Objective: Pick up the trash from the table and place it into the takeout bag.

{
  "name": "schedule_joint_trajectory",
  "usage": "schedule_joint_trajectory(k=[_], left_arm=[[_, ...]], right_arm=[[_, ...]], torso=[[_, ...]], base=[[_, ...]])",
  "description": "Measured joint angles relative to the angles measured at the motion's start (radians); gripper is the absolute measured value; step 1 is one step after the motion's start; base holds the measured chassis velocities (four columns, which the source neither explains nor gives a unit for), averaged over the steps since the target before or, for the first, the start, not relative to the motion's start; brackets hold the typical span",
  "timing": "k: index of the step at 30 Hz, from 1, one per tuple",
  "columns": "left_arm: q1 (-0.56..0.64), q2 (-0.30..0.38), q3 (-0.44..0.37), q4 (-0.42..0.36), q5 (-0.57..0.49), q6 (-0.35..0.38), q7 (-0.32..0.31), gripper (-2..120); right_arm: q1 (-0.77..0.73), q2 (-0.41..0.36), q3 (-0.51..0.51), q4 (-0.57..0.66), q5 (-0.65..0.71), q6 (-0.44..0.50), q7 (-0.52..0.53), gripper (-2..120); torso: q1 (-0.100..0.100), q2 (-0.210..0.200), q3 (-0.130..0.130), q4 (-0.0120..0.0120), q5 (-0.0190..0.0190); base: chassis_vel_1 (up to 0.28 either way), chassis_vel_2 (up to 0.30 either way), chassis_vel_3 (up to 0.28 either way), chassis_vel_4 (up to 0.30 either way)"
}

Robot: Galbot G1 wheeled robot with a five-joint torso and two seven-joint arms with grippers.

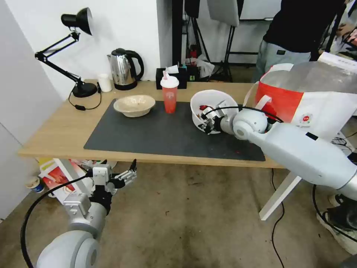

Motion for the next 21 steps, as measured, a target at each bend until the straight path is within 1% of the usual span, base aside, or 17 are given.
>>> schedule_joint_trajectory(k=[12, 21], left_arm=[[0.003, -0.011, 0.009, 0.001, 0.013, -0.002, 0.000, 100], [0.008, -0.009, 0.004, -0.002, 0.014, -0.002, 0.000, 100]], right_arm=[[-0.001, -0.006, -0.001, 0.013, 0.004, 0.001, 0.000, 0], [0.011, -0.009, 0.028, 0.045, 0.055, 0.001, 0.004, 0]], torso=[[0.000, 0.000, 0.000, 0.0000, 0.0000], [0.000, 0.000, 0.000, 0.0000, 0.0000]], base=[[0.000, 0.000, 0.000, 0.000], [0.000, 0.000, 0.000, 0.000]])
